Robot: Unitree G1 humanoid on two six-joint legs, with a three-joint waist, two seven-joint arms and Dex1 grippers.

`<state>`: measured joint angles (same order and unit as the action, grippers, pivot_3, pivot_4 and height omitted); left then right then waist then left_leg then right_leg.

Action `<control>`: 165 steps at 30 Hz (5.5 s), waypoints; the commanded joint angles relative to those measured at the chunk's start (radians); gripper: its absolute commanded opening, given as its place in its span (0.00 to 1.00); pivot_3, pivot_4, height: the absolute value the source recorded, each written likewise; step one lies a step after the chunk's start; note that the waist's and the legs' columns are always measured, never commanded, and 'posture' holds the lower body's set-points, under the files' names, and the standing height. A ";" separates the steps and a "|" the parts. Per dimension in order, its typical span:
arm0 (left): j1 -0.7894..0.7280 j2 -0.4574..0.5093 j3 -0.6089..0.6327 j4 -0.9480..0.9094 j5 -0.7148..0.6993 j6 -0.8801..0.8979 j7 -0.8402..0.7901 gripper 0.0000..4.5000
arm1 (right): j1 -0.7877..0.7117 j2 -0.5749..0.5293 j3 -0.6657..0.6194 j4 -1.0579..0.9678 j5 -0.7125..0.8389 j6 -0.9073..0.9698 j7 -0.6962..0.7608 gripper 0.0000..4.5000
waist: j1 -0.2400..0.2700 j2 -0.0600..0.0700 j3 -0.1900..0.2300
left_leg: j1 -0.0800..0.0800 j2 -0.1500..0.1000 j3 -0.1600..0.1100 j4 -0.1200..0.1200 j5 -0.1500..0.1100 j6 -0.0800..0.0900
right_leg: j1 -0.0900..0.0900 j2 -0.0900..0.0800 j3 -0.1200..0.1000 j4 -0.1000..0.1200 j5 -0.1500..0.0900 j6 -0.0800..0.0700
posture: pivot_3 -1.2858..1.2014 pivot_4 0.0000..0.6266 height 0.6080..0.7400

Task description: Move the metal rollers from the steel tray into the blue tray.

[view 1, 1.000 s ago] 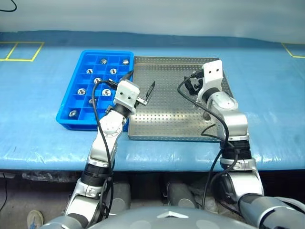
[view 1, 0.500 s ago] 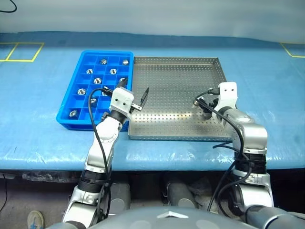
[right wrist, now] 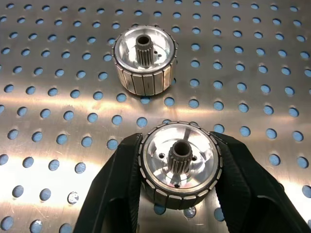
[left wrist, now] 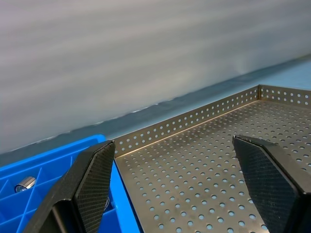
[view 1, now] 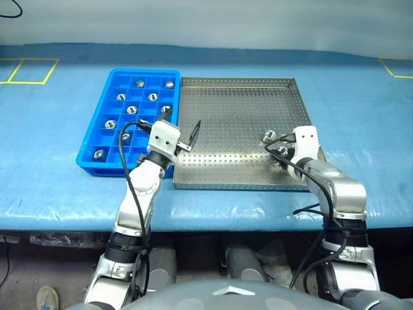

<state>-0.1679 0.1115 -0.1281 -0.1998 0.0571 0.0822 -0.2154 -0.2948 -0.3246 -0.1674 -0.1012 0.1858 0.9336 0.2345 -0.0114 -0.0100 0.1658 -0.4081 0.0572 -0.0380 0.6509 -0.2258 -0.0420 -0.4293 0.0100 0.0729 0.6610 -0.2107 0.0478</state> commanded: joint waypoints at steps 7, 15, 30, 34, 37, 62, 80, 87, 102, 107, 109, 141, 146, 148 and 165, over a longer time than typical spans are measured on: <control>0.147 -0.007 0.104 -0.261 0.007 0.011 0.103 0.94 | -0.197 0.100 0.114 -0.119 0.085 -0.168 0.097 0.38 | 0.008 0.000 0.001 | 0.000 0.000 0.000 0.000 0.000 0.000 | -0.001 0.000 0.000 0.000 0.000 0.000 | 0.61 0.24 1.00; 0.337 -0.038 0.121 -0.396 0.043 0.049 0.176 0.94 | -0.383 0.210 0.291 0.137 0.071 -0.278 0.229 0.38 | 0.089 0.000 0.001 | 0.000 0.000 -0.002 -0.003 0.000 0.000 | -0.001 0.000 -0.003 -0.001 -0.001 -0.001 | 0.69 0.24 1.00; 0.483 -0.057 0.176 -0.474 0.071 0.022 0.248 0.94 | -0.506 0.291 0.423 0.479 -0.016 -0.420 0.358 0.38 | 0.269 -0.001 0.001 | -0.004 0.001 -0.001 -0.003 0.000 0.000 | -0.006 0.000 -0.004 -0.002 -0.004 -0.007 | 0.74 0.24 1.00; 0.479 -0.052 0.176 -0.474 0.075 0.022 0.244 0.94 | -0.504 0.285 0.426 0.519 -0.039 -0.431 0.363 0.38 | 0.316 -0.001 0.001 | -0.010 0.001 0.001 -0.003 0.000 -0.001 | -0.013 0.000 -0.003 -0.001 -0.004 -0.007 | 0.74 0.24 1.00; 0.476 -0.049 0.174 -0.471 0.075 0.024 0.241 0.94 | -0.496 0.267 0.457 0.537 -0.093 -0.453 0.356 0.38 | 0.353 -0.001 0.001 | -0.011 0.002 0.002 -0.003 -0.001 -0.001 | -0.015 0.001 -0.003 -0.001 -0.002 -0.004 | 0.73 0.24 1.00; 0.372 -0.010 0.144 -0.405 0.062 0.039 0.187 0.94 | -0.388 0.166 0.373 0.351 -0.068 -0.398 0.404 0.74 | 0.437 -0.002 0.000 | -0.011 0.003 0.005 -0.003 -0.004 -0.006 | -0.016 0.000 -0.004 -0.002 -0.006 -0.008 | 0.69 0.24 1.00; 0.100 0.106 -0.007 -0.117 -0.032 0.014 -0.111 0.94 | -0.106 -0.069 0.016 0.017 -0.118 -0.196 0.008 0.74 | 0.197 0.001 -0.001 | -0.015 0.003 0.004 0.000 -0.004 -0.004 | -0.015 0.000 -0.002 -0.004 0.002 -0.007 | 0.55 0.24 1.00; 0.076 0.108 -0.006 -0.087 -0.047 0.005 -0.131 0.94 | -0.080 -0.074 -0.018 0.039 -0.114 -0.097 -0.041 0.74 | 0.034 0.001 -0.001 | -0.006 0.003 0.005 -0.001 -0.004 -0.001 | -0.009 0.001 0.001 -0.002 0.000 -0.004 | 0.54 0.24 1.00; 0.106 0.102 -0.002 -0.100 -0.041 0.005 -0.121 0.94 | -0.135 0.000 -0.084 0.141 0.003 -0.099 -0.034 0.74 | -0.007 0.001 -0.001 | 0.001 0.000 0.006 0.000 -0.002 0.004 | 0.000 0.000 0.005 -0.002 0.000 -0.001 | 0.55 0.24 1.00; 0.110 0.100 -0.005 -0.104 -0.041 0.004 -0.115 0.94 | -0.136 0.002 -0.066 0.189 -0.011 -0.122 -0.054 0.70 | -0.005 0.001 -0.001 | 0.001 0.000 0.006 0.000 -0.002 0.004 | -0.001 0.000 0.006 -0.002 0.000 -0.001 | 0.55 0.24 1.00; 0.111 0.100 -0.005 -0.105 -0.041 0.004 -0.113 0.94 | -0.134 0.010 -0.059 0.187 -0.009 -0.138 -0.053 0.60 | -0.007 0.001 -0.001 | 0.001 0.000 0.006 0.000 -0.002 0.004 | -0.001 0.000 0.006 -0.002 0.000 -0.001 | 0.55 0.24 1.00; 0.150 0.102 -0.008 -0.149 -0.028 0.019 -0.083 0.94 | -0.237 0.106 -0.047 0.209 -0.052 -0.249 -0.220 0.82 | 0.002 0.001 -0.001 | 0.000 0.000 0.006 0.000 -0.002 0.004 | -0.001 0.000 0.006 -0.002 0.000 0.000 | 0.57 0.24 1.00; 0.163 0.090 -0.035 -0.156 -0.026 0.027 -0.089 0.94 | -0.224 0.108 -0.069 0.207 -0.042 -0.244 -0.241 0.82 | 0.002 0.001 -0.001 | 0.000 0.000 0.006 0.000 -0.002 0.004 | -0.001 0.000 0.006 -0.002 0.000 0.000 | 0.57 0.24 1.00; 0.170 0.089 -0.043 -0.162 -0.025 0.033 -0.090 0.94 | -0.218 0.104 -0.070 0.202 -0.037 -0.245 -0.233 0.82 | 0.001 0.001 -0.001 | 0.000 0.000 0.006 0.000 -0.002 0.004 | -0.001 0.000 0.006 -0.002 0.000 0.000 | 0.57 0.24 1.00; 0.221 0.113 -0.071 -0.240 -0.026 0.106 -0.107 0.94 | -0.121 0.085 -0.045 0.091 0.010 -0.279 -0.127 0.82 | 0.002 0.001 -0.001 | 0.000 0.000 0.006 -0.001 -0.002 0.004 | -0.002 0.000 0.006 -0.002 -0.001 -0.001 | 0.57 0.24 1.00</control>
<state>0.0556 0.2216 -0.1913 -0.3814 0.0313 0.1901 -0.3204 -0.4226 -0.2254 -0.2225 0.0679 0.1866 0.6634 0.0810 -0.0095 -0.0091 0.1648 -0.4082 0.0573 -0.0316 0.6500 -0.2279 -0.0379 -0.4311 0.0095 0.0790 0.6588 -0.2118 0.0463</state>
